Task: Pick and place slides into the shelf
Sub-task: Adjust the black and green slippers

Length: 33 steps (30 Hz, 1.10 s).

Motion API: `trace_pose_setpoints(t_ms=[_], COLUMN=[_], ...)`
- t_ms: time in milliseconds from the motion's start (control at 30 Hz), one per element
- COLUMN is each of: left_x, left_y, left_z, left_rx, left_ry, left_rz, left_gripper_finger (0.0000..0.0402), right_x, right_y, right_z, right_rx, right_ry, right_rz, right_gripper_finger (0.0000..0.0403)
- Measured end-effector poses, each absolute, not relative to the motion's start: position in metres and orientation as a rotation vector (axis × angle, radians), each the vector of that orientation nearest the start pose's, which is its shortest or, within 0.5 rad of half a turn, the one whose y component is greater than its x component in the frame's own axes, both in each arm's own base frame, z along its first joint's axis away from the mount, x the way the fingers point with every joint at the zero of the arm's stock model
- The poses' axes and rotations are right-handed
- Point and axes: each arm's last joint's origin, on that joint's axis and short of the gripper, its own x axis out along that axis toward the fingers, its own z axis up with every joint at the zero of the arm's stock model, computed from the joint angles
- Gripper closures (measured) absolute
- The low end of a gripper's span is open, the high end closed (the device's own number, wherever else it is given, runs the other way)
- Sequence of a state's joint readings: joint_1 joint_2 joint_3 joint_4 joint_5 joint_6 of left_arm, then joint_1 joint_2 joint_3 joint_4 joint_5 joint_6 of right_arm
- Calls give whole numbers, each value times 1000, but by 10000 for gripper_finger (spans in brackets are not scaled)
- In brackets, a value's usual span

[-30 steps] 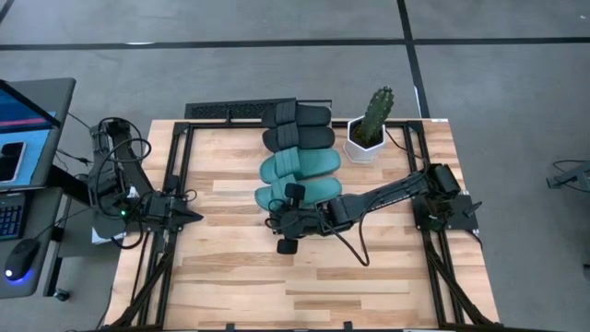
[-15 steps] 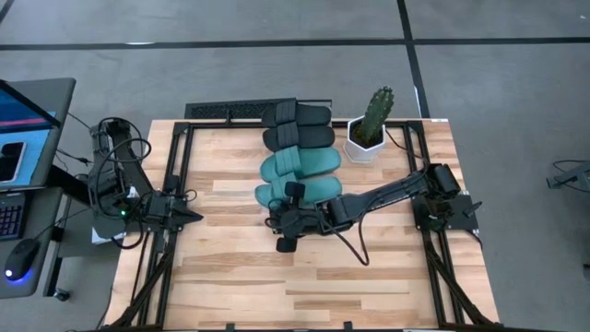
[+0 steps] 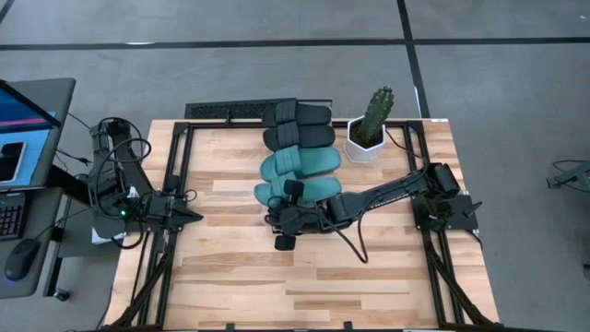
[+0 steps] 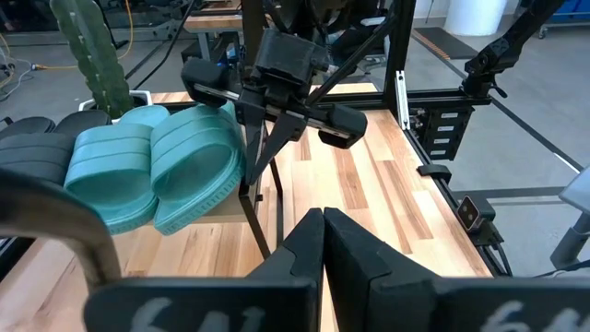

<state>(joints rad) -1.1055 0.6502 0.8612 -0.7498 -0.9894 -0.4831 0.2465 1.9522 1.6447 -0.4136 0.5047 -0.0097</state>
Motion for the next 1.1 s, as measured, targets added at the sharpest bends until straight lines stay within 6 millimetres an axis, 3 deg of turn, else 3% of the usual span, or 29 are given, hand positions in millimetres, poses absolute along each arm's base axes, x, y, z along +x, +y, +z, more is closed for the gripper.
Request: trace_pose_setpoints(t_ms=[500,700,800,1100], left_x=[70,71,72,89], left_y=[-86,-86,-85,-84], left_z=[330,331,331,327], left_rx=[-16,-7,25,96], left_ry=[286,272,234,223], left_rz=[-44,-19,61,275], left_gripper_finger=[401,401,401,401], right_x=[428,423,416,380], right_y=[109,128,127,86], right_z=[270,292,308,328], right_rx=[-264,-387,-451,-474], right_ry=[669,534,489,646], right_rz=[-141,-88,-207,-611], right_gripper_finger=[403,403,403,403])
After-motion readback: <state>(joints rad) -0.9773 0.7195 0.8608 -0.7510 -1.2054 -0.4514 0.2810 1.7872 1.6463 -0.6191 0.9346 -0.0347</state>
